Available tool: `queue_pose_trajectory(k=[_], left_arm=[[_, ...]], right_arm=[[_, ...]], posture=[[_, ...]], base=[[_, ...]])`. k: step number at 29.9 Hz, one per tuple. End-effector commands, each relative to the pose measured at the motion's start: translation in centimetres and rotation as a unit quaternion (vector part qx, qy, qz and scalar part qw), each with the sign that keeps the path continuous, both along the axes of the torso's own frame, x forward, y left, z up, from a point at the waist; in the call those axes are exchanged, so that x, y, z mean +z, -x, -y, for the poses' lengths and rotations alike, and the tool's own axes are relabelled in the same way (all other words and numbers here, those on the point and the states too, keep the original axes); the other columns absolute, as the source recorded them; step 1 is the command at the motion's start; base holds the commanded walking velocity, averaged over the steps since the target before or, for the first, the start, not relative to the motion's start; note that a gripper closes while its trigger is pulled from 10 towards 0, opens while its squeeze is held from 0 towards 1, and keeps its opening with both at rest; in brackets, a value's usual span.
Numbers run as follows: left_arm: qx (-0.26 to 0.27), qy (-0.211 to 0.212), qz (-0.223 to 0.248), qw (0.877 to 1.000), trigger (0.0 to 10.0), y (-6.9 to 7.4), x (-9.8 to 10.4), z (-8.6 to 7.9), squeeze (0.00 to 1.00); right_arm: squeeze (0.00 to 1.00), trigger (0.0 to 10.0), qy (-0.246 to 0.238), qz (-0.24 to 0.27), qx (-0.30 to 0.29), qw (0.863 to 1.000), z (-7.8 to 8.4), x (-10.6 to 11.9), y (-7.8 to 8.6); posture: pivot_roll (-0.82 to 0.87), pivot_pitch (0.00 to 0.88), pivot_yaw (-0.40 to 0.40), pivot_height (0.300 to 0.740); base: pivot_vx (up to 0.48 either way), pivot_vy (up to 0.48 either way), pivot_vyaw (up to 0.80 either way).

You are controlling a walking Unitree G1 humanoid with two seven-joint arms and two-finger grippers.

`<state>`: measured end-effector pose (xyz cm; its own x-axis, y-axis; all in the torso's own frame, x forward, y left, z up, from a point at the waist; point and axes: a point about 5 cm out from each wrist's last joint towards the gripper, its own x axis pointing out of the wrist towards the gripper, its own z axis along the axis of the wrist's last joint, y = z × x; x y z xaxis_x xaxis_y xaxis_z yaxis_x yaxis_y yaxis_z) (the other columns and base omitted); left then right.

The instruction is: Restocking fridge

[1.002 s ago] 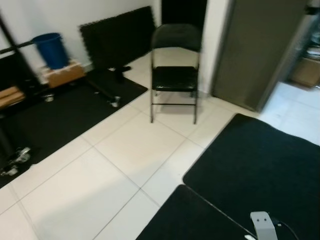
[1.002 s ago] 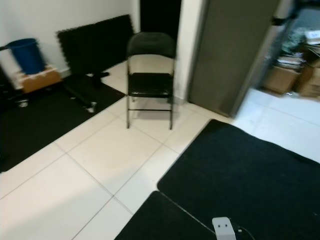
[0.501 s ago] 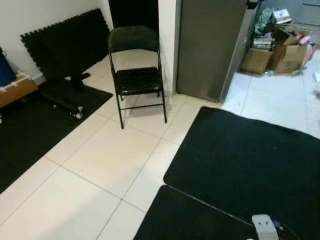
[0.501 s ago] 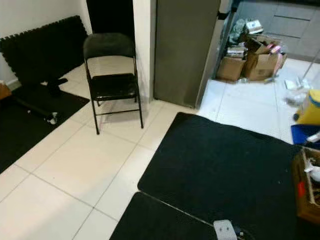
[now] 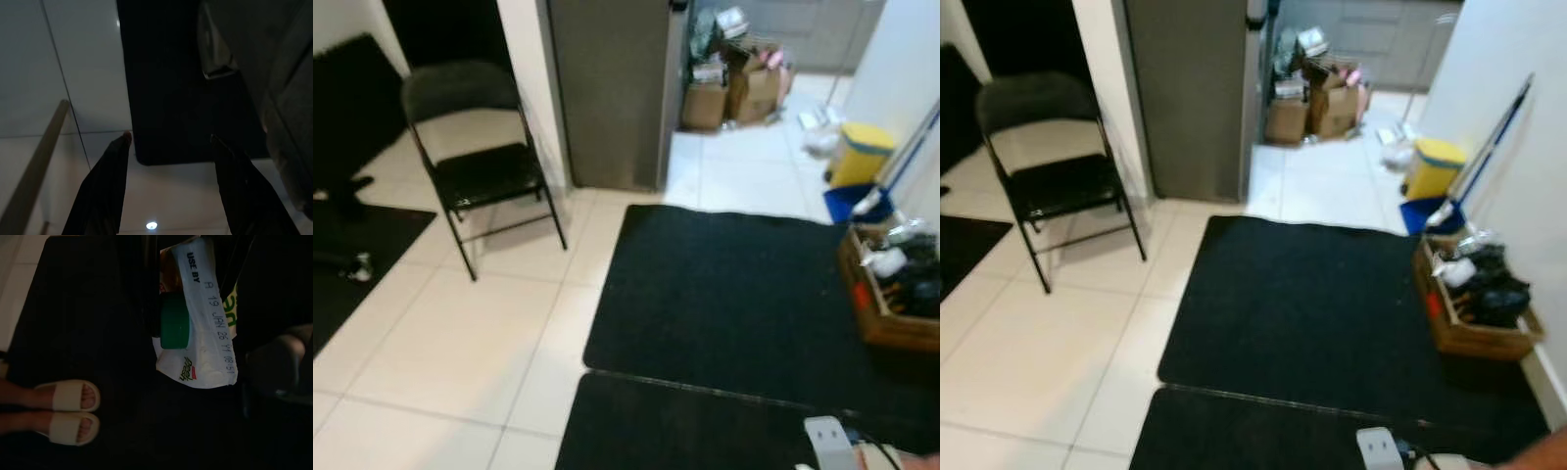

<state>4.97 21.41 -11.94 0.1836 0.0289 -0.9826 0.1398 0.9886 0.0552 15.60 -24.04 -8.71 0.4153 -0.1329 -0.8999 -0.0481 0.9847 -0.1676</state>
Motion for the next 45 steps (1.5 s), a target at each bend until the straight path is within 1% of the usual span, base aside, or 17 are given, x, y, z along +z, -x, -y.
queue_pose_trajectory(k=[1, 7, 15, 37, 45], left_arm=[[0.007, 0.009, 0.112, 0.994, 10.0, -5.67, 1.09, 0.61, 0.0], [0.011, 0.007, 0.11, 0.994, 10.0, -5.63, 1.07, 0.58, 0.0], [0.007, 0.015, 0.108, 0.994, 10.0, -5.6, 1.04, 0.73, 0.0], [-0.001, 0.017, 0.103, 0.995, 10.0, -5.38, 0.98, 0.78, 0.0], [-0.004, 0.016, 0.103, 0.995, 10.0, -5.39, 1.01, 0.66, 0.0]], right_arm=[[0.0, 10.0, -0.003, -0.004, 0.006, 1.0, -0.24, -0.15, 0.24], [0.0, 10.0, -0.004, 0.001, 0.002, 1.0, -0.28, -0.11, 0.11], [0.0, 10.0, -0.001, 0.004, 0.008, 1.0, -0.29, -0.07, 0.01], [0.0, 10.0, 0.001, 0.003, 0.017, 1.0, -0.39, -0.09, 0.0], [0.0, 10.0, -0.002, 0.003, 0.012, 1.0, -0.4, -0.08, -0.03]], posture=[[-0.04, 0.0, -0.022, 0.74], [-0.04, 0.0, -0.024, 0.74], [-0.04, 0.0, -0.025, 0.74], [-0.03, 0.0, -0.025, 0.74], [-0.04, 0.0, -0.023, 0.74]], base=[[0.0, 0.0, -0.78], [0.0, 0.0, -0.78], [0.0, 0.0, 0.0], [0.293, 0.0, 0.0], [0.304, 0.0, -0.78]])
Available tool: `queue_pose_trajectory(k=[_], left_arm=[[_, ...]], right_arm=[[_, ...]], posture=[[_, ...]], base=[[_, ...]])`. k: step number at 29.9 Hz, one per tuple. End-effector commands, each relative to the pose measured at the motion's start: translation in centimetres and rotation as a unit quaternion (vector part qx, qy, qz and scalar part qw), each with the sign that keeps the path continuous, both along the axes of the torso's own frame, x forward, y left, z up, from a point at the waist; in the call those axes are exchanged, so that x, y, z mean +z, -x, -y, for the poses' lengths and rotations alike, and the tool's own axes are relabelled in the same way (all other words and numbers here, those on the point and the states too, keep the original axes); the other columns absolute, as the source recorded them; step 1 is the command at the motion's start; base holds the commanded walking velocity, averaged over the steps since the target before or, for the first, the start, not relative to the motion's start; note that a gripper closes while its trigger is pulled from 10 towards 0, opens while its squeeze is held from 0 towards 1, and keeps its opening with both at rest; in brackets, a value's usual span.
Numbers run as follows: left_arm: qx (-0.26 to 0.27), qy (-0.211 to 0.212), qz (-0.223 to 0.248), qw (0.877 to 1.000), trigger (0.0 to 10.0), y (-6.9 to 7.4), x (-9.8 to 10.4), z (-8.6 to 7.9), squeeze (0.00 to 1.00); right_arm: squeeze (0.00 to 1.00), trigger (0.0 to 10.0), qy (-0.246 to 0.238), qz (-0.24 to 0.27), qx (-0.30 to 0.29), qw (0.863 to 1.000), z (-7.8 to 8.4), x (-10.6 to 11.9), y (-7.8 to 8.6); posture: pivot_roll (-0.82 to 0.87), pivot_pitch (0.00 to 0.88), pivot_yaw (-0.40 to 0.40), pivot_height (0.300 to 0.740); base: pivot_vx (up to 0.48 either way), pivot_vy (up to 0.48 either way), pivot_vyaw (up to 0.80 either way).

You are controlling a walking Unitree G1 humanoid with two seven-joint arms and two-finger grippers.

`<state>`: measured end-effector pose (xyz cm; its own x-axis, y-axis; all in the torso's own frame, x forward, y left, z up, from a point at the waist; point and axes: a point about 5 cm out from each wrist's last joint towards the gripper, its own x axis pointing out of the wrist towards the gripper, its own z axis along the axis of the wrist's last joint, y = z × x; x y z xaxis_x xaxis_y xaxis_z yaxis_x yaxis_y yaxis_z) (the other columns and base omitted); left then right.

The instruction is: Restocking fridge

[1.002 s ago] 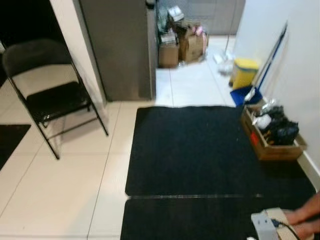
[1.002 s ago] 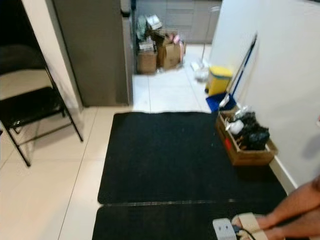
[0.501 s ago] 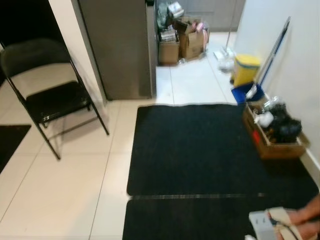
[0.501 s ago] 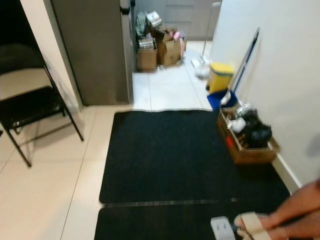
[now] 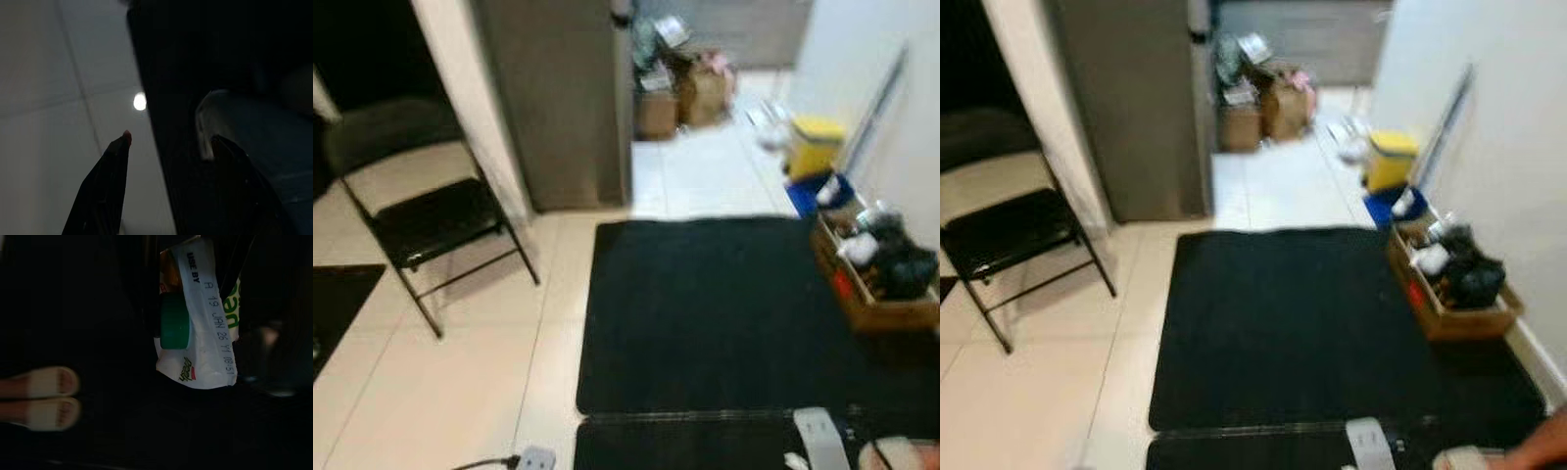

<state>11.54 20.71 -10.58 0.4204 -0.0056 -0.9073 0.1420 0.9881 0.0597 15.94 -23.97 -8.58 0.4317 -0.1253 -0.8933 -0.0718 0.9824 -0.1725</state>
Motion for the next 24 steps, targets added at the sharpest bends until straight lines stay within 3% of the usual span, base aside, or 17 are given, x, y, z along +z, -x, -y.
queue_pose_trajectory(k=[1, 8, 24], left_arm=[[0.004, 0.001, -0.021, 1.0, 10.0, 1.17, -0.35, -0.03, 0.0], [0.003, 0.003, -0.021, 1.0, 10.0, 1.16, -0.36, 0.07, 0.0], [0.001, 0.006, -0.021, 1.0, 10.0, 1.22, -0.4, 0.29, 0.0]], right_arm=[[0.0, 10.0, -0.004, -0.004, -0.002, 1.0, -0.31, -0.21, 0.31], [0.0, 10.0, -0.005, 0.001, -0.007, 1.0, -0.29, -0.18, 0.26], [0.0, 10.0, -0.003, 0.002, 0.003, 1.0, -0.28, -0.13, 0.17]], posture=[[-0.04, 0.0, -0.023, 0.74], [-0.04, 0.0, -0.022, 0.74], [-0.04, 0.0, -0.026, 0.74]], base=[[0.304, 0.0, -0.78], [0.304, 0.0, -0.73], [0.302, 0.0, 0.0]])
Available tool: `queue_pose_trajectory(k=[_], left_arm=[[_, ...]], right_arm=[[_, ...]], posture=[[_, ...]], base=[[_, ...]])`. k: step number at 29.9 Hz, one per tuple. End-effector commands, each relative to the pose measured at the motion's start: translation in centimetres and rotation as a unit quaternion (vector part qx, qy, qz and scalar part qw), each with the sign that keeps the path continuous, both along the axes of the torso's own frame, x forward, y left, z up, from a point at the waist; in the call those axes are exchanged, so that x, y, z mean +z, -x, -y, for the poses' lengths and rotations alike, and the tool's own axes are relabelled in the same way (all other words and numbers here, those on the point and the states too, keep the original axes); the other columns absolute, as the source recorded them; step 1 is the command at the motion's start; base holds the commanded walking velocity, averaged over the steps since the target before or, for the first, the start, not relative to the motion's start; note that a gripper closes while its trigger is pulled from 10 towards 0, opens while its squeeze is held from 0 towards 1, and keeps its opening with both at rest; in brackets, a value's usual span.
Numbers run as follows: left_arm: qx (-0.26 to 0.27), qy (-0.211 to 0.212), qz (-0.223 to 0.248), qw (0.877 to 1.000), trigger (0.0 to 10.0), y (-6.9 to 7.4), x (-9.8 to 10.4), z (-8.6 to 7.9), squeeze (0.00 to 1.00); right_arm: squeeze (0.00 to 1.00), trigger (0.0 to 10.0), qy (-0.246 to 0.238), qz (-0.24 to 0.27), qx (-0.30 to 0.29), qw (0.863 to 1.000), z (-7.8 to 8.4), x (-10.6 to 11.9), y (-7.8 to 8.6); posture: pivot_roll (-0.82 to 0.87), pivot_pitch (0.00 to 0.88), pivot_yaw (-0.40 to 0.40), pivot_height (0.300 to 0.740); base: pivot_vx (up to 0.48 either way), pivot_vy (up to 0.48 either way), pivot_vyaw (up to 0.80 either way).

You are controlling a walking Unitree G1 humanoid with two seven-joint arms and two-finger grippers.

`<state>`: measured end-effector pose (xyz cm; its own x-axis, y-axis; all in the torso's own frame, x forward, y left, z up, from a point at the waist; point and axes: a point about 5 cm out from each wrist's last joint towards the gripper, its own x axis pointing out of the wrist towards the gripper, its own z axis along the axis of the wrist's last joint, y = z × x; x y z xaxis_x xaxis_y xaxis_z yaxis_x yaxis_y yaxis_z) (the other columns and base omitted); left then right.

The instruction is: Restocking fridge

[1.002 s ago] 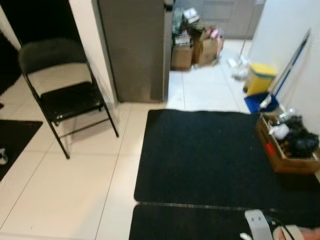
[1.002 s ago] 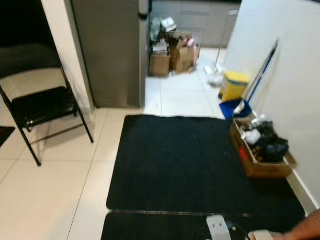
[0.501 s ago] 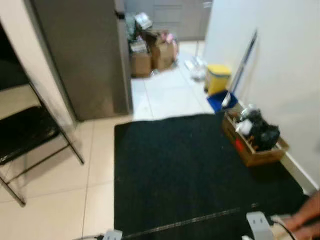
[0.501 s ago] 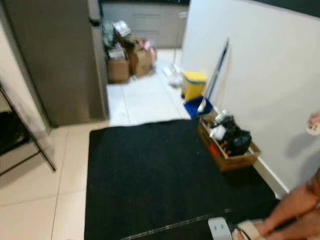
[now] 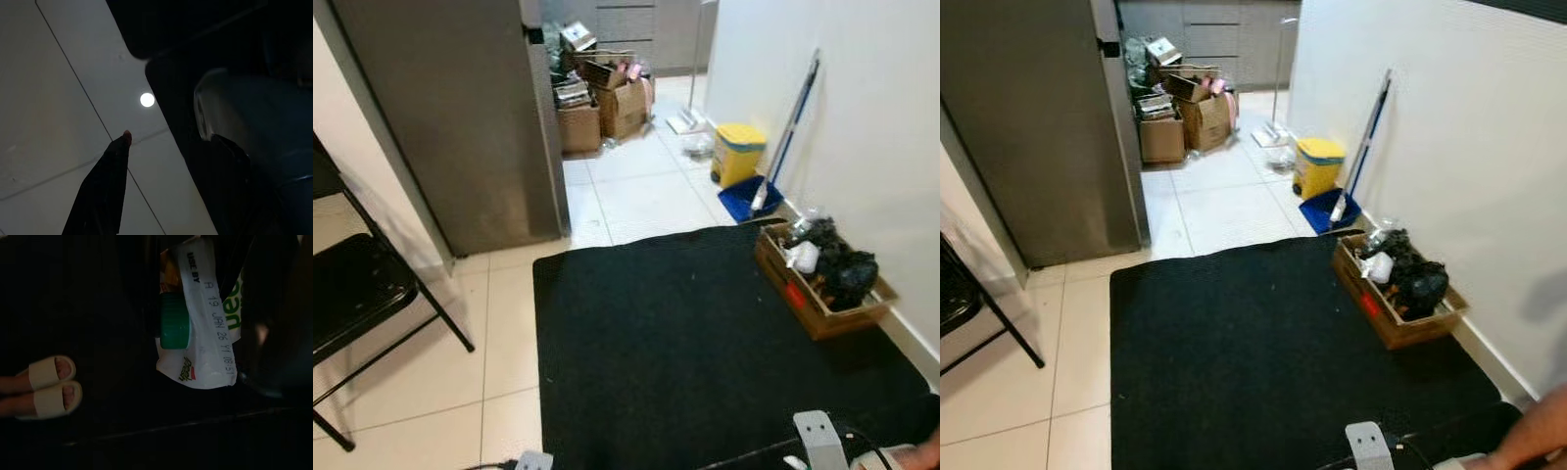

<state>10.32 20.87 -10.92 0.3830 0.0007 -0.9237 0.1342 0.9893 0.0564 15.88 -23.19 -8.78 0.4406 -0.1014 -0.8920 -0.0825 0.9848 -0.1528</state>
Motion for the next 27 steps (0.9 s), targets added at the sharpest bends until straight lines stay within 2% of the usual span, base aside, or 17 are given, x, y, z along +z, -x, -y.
queue_pose_trajectory(k=[1, 3, 15, 27], left_arm=[[-0.005, 0.007, 0.0, 1.0, 10.0, -0.01, -0.07, 0.47, 0.0], [-0.005, 0.007, 0.0, 1.0, 10.0, -0.03, -0.07, 0.5, 0.0], [-0.007, 0.007, 0.0, 1.0, 10.0, -0.06, -0.07, 0.56, 0.0], [-0.008, 0.007, -0.001, 1.0, 10.0, 0.01, -0.08, 0.55, 0.0]], right_arm=[[0.0, 10.0, 0.007, -0.002, -0.003, 1.0, 0.48, 0.07, 0.12], [0.0, 10.0, 0.006, -0.002, -0.002, 1.0, 0.44, 0.06, 0.12], [0.0, 10.0, 0.002, -0.001, -0.008, 1.0, 0.42, 0.03, 0.17], [0.0, 10.0, -0.001, 0.003, -0.006, 1.0, 0.25, 0.06, 0.02]], posture=[[-0.04, 0.0, -0.026, 0.74], [-0.04, 0.0, -0.027, 0.74], [-0.04, 0.0, -0.025, 0.74], [-0.04, 0.0, -0.024, 0.74]], base=[[0.3, 0.0, 0.0], [0.3, 0.0, 0.0], [0.3, 0.0, -0.77], [0.301, 0.0, 0.0]])
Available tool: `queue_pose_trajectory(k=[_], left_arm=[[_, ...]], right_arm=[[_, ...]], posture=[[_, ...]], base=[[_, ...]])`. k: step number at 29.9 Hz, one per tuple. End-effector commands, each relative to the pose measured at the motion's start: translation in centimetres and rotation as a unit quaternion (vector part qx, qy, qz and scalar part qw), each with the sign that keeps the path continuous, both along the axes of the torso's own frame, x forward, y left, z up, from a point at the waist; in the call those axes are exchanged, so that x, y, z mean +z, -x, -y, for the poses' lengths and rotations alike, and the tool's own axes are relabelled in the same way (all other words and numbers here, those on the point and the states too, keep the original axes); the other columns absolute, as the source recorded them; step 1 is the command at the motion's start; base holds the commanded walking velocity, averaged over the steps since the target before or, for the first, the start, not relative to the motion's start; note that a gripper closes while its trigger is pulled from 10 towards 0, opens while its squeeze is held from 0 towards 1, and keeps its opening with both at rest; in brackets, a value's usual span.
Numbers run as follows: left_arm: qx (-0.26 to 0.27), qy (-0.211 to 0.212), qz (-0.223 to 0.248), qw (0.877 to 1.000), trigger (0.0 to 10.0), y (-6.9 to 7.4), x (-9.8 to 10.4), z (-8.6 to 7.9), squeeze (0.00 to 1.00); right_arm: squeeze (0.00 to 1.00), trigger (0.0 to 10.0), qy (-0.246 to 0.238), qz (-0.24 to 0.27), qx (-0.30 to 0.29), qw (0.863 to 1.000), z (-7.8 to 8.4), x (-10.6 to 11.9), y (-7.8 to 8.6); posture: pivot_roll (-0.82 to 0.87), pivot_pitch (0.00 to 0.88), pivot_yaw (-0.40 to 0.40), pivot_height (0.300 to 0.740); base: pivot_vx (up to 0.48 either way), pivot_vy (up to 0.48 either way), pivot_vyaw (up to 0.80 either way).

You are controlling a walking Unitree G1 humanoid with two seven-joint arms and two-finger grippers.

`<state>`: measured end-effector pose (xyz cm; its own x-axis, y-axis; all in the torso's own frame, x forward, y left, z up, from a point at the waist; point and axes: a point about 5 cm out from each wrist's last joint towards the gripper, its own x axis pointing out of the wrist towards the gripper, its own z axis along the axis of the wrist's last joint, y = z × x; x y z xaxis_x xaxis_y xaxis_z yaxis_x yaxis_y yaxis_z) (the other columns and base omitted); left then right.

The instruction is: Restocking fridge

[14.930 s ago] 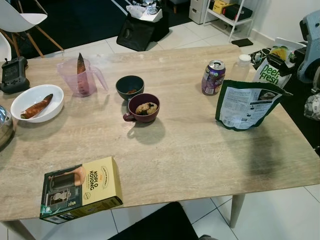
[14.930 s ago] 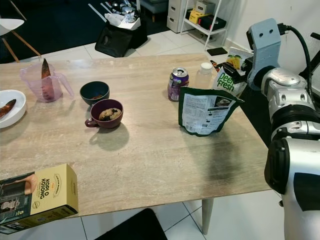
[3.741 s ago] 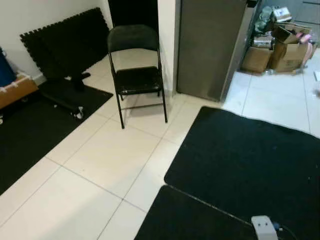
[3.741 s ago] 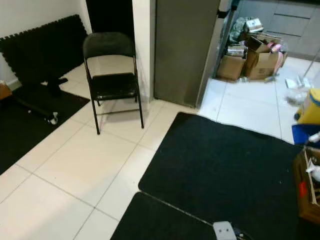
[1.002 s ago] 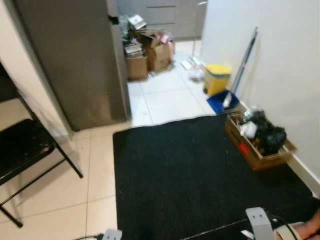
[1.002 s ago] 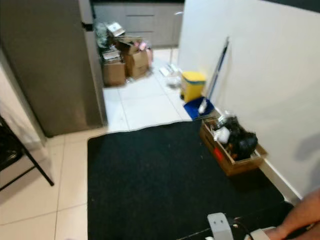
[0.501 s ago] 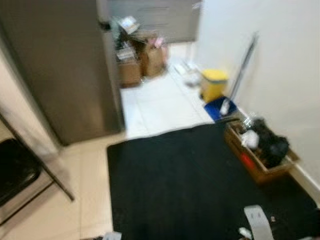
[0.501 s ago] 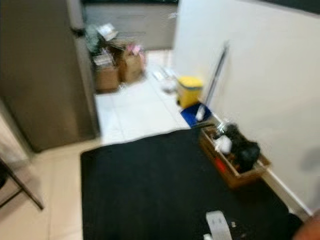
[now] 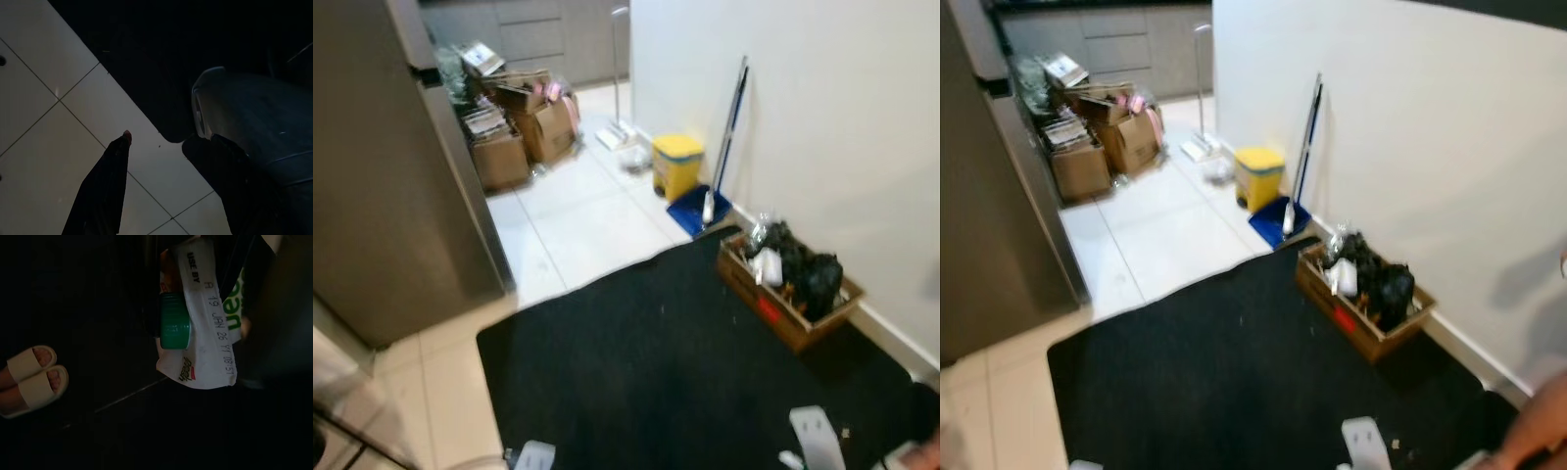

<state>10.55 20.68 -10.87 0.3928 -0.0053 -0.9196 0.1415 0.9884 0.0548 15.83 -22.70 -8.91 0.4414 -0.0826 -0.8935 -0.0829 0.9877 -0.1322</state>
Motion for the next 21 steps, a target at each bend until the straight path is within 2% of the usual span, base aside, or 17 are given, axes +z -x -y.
queue_pose_trajectory(k=[1, 21], left_arm=[[-0.004, 0.005, -0.006, 1.0, 10.0, 0.25, -0.13, 0.36, 0.0], [-0.007, 0.004, -0.007, 1.0, 10.0, 0.32, -0.13, 0.28, 0.0]], right_arm=[[0.0, 10.0, 0.009, 0.003, -0.006, 1.0, 0.75, 0.19, -0.03], [0.0, 10.0, 0.012, 0.003, -0.002, 1.0, 0.94, 0.25, -0.04]], posture=[[-0.04, 0.0, -0.024, 0.74], [-0.04, 0.0, -0.028, 0.74]], base=[[0.3, 0.0, 0.0], [0.3, 0.0, 0.0]])
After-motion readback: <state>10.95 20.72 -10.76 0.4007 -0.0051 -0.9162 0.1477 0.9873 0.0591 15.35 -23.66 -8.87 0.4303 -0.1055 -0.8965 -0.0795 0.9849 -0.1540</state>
